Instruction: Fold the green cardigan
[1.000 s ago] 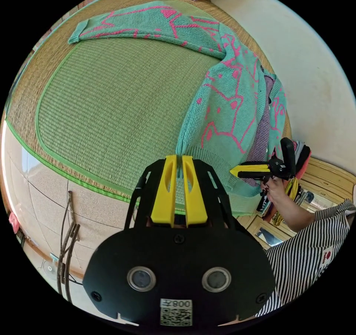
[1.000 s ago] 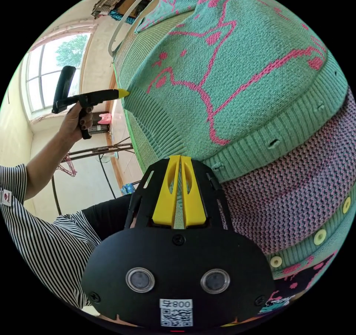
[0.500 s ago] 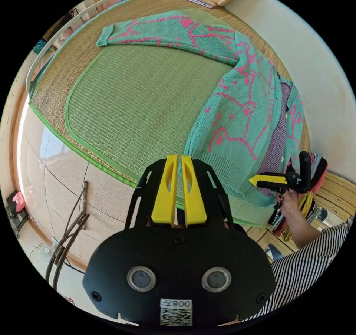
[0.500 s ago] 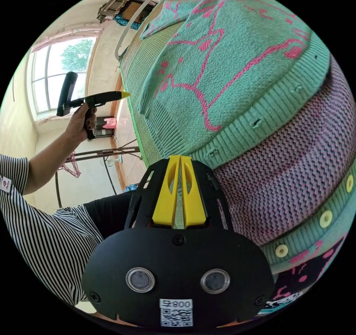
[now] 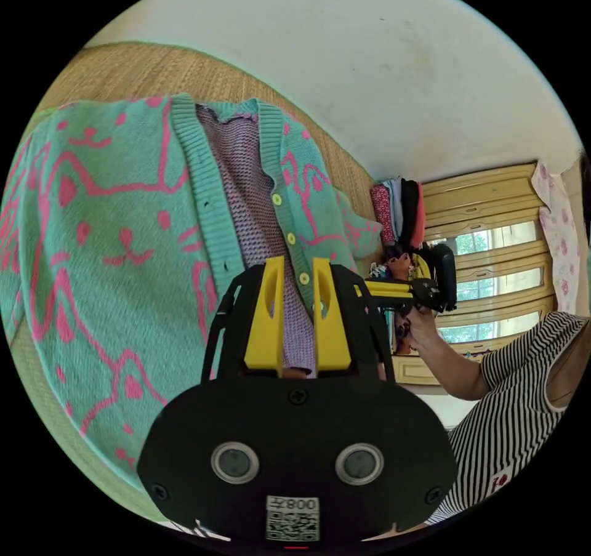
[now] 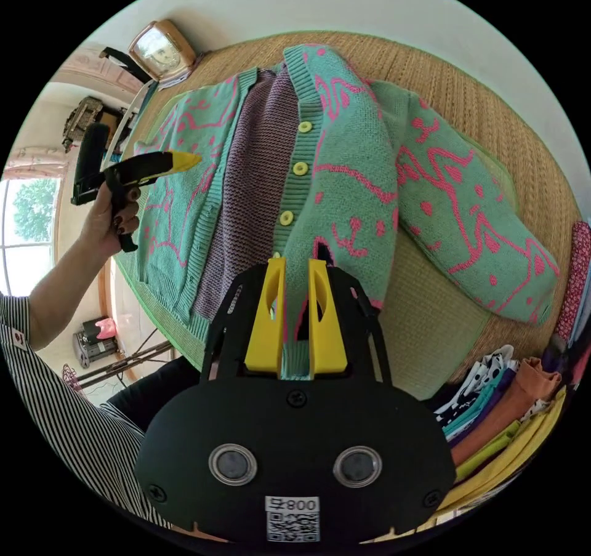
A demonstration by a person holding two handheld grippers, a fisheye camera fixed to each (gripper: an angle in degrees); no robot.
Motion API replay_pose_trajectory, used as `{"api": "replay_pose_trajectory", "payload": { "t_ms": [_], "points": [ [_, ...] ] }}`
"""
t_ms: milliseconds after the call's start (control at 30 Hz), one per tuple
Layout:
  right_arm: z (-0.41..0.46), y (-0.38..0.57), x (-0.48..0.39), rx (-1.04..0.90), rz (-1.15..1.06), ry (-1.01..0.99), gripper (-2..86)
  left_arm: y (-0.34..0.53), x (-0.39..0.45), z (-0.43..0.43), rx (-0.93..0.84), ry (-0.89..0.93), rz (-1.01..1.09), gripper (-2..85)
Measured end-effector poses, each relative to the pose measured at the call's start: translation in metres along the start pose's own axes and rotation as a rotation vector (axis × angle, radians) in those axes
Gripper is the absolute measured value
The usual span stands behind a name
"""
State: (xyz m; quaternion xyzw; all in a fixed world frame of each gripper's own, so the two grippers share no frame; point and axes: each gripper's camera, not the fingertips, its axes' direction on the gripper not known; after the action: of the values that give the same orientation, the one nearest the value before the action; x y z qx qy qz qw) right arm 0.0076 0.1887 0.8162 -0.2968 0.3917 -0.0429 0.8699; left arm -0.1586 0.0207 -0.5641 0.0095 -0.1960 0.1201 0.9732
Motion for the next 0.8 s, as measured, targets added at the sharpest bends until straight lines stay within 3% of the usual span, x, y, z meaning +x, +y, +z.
{"api": "replay_pose_trajectory", "payload": {
  "t_ms": [300, 600, 800],
  "points": [
    [0.023, 0.041, -0.023, -0.082, -0.03, -0.043, 8.0, -0.078, 0.005, 0.056, -0.073, -0.08, -0.025, 7.9],
    [-0.004, 0.061, -0.046, 0.046, -0.055, -0.004, 6.4, -0.12, 0.021, 0.089, -0.093, -0.179, -0.005, 7.8],
    [0.051, 0.064, -0.053, -0.136, -0.05, 0.015, 6.3, -0.13, 0.027, 0.098, -0.089, -0.177, -0.017, 7.3]
  ]
}}
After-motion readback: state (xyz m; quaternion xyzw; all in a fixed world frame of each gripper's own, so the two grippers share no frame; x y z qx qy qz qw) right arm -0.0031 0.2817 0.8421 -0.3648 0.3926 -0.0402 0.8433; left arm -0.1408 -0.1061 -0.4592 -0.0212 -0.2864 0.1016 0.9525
